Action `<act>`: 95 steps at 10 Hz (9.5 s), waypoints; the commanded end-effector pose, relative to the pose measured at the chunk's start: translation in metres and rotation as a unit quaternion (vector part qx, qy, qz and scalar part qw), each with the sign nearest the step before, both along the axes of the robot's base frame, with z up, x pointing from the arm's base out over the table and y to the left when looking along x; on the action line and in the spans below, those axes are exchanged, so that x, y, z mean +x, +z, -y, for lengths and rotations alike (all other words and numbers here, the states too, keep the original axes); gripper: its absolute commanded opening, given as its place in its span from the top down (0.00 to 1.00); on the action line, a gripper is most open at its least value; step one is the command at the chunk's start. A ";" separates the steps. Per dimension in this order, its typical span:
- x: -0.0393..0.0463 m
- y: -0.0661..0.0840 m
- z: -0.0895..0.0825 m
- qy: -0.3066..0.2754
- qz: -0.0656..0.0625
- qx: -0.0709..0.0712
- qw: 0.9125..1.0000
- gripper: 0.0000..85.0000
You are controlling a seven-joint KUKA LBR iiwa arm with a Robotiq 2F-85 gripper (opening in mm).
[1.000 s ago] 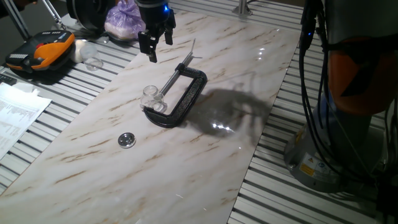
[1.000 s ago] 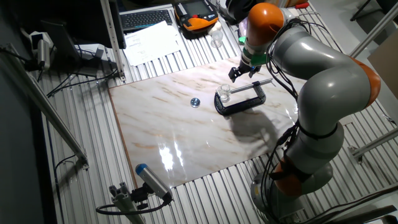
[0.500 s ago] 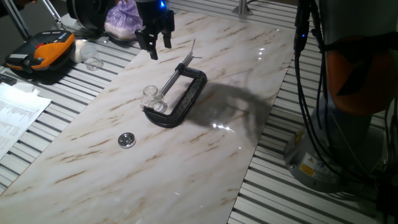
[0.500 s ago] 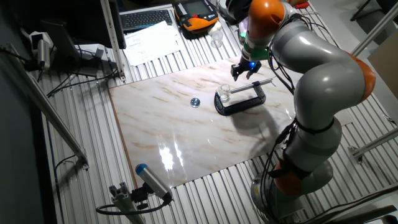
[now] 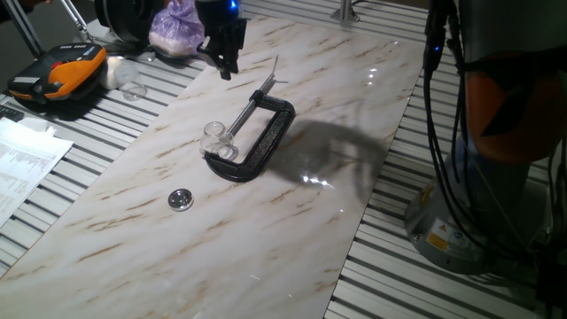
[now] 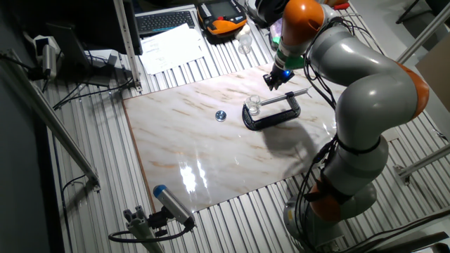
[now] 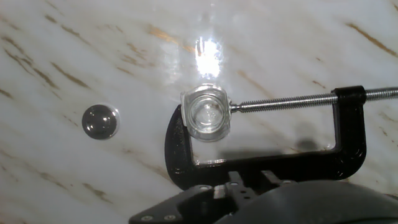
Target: Screw the lid onto the jar
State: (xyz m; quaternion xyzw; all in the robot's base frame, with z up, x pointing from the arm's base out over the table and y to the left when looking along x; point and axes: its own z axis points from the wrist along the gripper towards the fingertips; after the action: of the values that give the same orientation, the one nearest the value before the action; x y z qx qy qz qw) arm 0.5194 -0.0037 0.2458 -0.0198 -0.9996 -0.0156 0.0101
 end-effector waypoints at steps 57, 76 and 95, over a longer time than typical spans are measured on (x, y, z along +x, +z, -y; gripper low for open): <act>-0.0037 -0.099 -0.106 -0.026 0.005 0.024 0.999 1.00; 0.0451 -0.149 -0.191 0.025 0.032 -0.017 0.999 1.00; 0.0473 -0.198 -0.201 0.014 0.046 -0.007 0.999 0.40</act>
State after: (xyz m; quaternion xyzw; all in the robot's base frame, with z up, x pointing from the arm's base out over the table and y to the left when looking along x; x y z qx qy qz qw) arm 0.5666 0.1976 0.0478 -0.0054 -0.9993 -0.0090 -0.0359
